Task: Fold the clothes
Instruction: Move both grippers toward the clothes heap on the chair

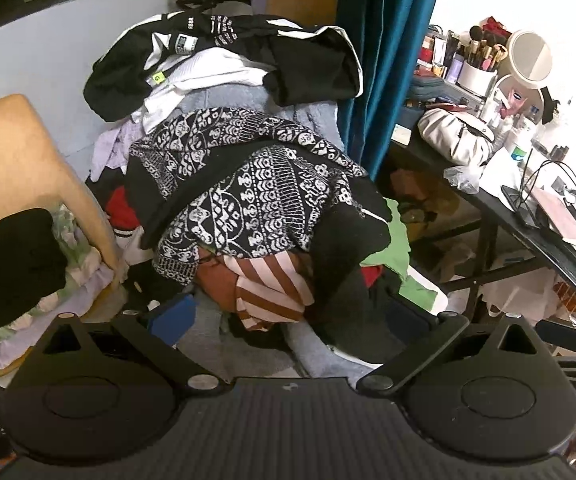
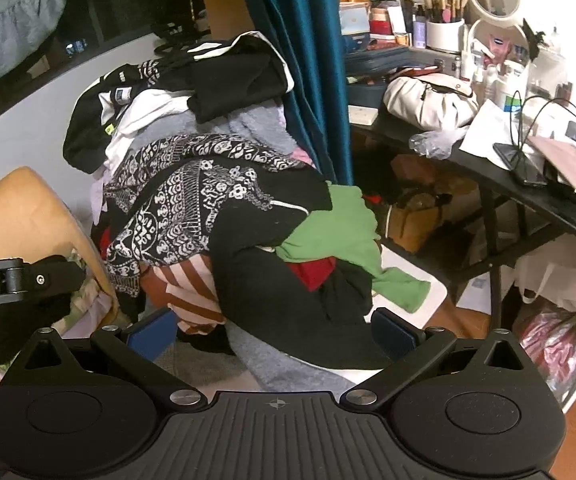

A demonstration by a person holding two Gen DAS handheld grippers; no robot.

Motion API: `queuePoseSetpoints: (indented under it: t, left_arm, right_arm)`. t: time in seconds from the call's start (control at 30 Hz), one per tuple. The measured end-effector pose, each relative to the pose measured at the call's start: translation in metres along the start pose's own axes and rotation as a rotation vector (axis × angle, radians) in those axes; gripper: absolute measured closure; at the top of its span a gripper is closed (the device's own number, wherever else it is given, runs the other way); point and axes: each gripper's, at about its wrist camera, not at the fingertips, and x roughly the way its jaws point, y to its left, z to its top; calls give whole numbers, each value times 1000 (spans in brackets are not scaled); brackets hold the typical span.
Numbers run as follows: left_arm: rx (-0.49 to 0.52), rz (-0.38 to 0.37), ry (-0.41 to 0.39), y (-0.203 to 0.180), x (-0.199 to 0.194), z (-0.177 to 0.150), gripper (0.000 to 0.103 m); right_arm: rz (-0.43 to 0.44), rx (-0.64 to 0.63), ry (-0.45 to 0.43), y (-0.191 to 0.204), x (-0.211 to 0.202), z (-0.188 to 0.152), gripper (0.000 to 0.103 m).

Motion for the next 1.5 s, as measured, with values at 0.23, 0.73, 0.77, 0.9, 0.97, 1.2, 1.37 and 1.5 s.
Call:
queuePoseSetpoints:
  t: [0.23, 0.73, 0.77, 0.9, 0.97, 1.2, 1.37, 1.5]
  left_arm:
    - [-24, 24, -6, 3, -5, -1, 1]
    - [27, 89, -34, -10, -14, -4, 1]
    - [30, 91, -31, -10, -13, -5, 1]
    - [30, 91, -17, -9, -9, -4, 1]
    - [30, 87, -13, -7, -7, -3, 1]
    - [54, 45, -1, 1, 4, 3, 1]
    - [77, 11, 15, 19, 13, 12, 1]
    - [83, -7, 13, 45, 18, 27, 1]
  right_arm:
    - [40, -61, -2, 9, 0, 3, 1]
    - [61, -51, 8, 3, 3, 1, 1]
    - [59, -48, 13, 3, 4, 0, 1]
    - [49, -40, 32, 2, 8, -2, 1]
    - [36, -35, 35, 2, 9, -2, 1]
    - [-3, -24, 29, 10, 13, 1, 1]
    - [-20, 17, 30, 25, 22, 6, 1]
    - [-44, 36, 26, 49, 30, 13, 1]
